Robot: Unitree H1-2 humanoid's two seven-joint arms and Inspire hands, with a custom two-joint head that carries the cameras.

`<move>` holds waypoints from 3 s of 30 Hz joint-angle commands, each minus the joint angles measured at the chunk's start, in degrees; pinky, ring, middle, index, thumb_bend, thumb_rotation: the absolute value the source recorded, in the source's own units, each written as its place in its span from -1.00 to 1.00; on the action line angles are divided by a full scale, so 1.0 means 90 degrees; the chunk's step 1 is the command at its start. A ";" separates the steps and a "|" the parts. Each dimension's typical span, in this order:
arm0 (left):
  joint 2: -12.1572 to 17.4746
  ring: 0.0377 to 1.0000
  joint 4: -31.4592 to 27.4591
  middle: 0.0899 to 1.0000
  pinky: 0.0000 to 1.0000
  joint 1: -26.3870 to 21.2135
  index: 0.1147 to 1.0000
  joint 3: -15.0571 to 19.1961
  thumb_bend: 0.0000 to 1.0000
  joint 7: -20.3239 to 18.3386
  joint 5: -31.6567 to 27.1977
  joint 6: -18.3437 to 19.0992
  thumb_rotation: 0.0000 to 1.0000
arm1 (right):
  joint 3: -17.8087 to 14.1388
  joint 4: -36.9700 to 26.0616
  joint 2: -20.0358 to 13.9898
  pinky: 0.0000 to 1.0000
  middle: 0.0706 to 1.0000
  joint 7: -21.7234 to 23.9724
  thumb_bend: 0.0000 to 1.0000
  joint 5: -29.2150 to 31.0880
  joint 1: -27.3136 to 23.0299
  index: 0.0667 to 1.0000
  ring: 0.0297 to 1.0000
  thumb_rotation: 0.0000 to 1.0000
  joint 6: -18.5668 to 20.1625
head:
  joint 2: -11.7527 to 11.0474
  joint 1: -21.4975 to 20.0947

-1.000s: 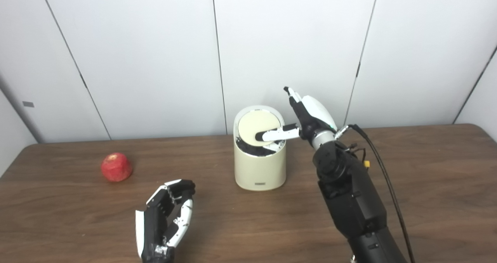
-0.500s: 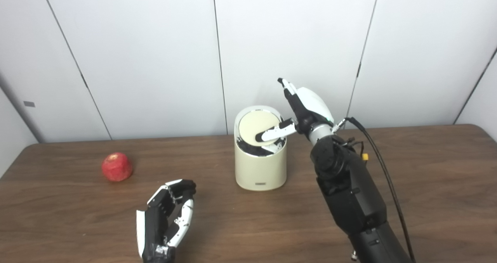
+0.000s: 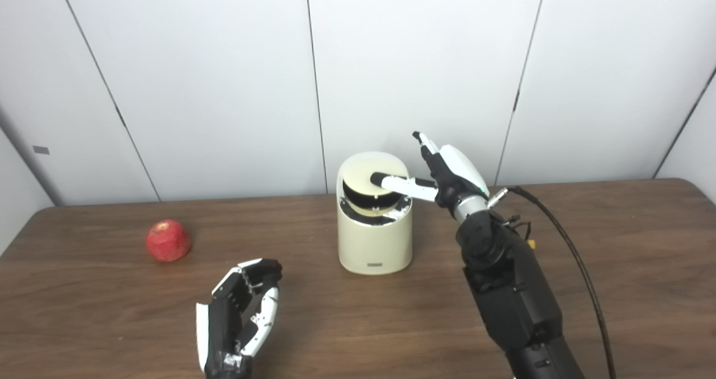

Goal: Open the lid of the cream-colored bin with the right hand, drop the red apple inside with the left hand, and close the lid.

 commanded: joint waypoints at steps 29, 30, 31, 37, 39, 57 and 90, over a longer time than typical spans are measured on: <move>0.0118 0.21 0.0339 0.16 0.11 -0.0032 0.09 0.0061 -0.50 -0.0034 -0.0116 -0.0151 -0.59 | -0.0652 -0.2103 0.0124 0.43 0.63 -0.2963 -0.03 0.2501 0.2278 0.59 0.61 0.13 -0.3012 | -0.0100 -0.0087; 0.0137 0.20 0.0372 0.16 0.11 -0.0047 0.09 0.0069 -0.50 -0.0046 -0.0143 -0.0167 -0.60 | -0.0739 -0.2024 0.0153 0.41 0.59 -0.3055 -0.21 0.2761 0.2442 0.54 0.58 -0.07 -0.3335 | -0.0103 -0.0107; 0.0152 0.21 0.0396 0.16 0.11 -0.0059 0.09 0.0074 -0.50 -0.0056 -0.0159 -0.0182 -0.60 | -0.0802 -0.1953 0.0164 0.42 0.58 -0.3096 -0.31 0.3014 0.2577 0.51 0.57 -0.21 -0.3605 | -0.0101 -0.0112; 0.0228 0.20 0.0512 0.16 0.10 -0.0113 0.09 0.0078 -0.50 -0.0098 -0.0250 -0.0232 -0.58 | -0.0879 -0.0909 -0.0208 0.41 0.47 -0.3143 -0.48 0.3686 0.3102 0.43 0.49 -0.19 -0.5560 | -0.0143 -0.0144; 0.0249 0.20 0.0535 0.16 0.10 -0.0117 0.09 0.0080 -0.51 -0.0101 -0.0251 -0.0239 -0.60 | -0.0822 -0.0669 -0.0306 0.37 0.44 -0.3265 -0.45 0.3737 0.3196 0.40 0.46 -0.09 -0.5922 | -0.0135 -0.0158; 0.0473 0.19 0.0270 0.16 0.10 -0.0073 0.09 0.0138 -0.47 -0.0018 0.0110 -0.0272 -0.56 | -0.0261 -0.0926 -0.0415 0.27 0.38 -0.4168 -0.47 0.3799 0.3616 0.37 0.37 -0.31 -0.5986 | -0.0011 -0.0097; 0.3277 0.82 0.0414 0.87 0.50 -0.3056 0.85 0.1120 1.00 -0.0902 0.3855 0.4272 -0.26 | -0.0329 -0.0638 -0.0286 0.27 0.37 -0.4365 -0.54 0.3608 0.3477 0.38 0.36 -0.38 -0.5980 | -0.0256 0.0248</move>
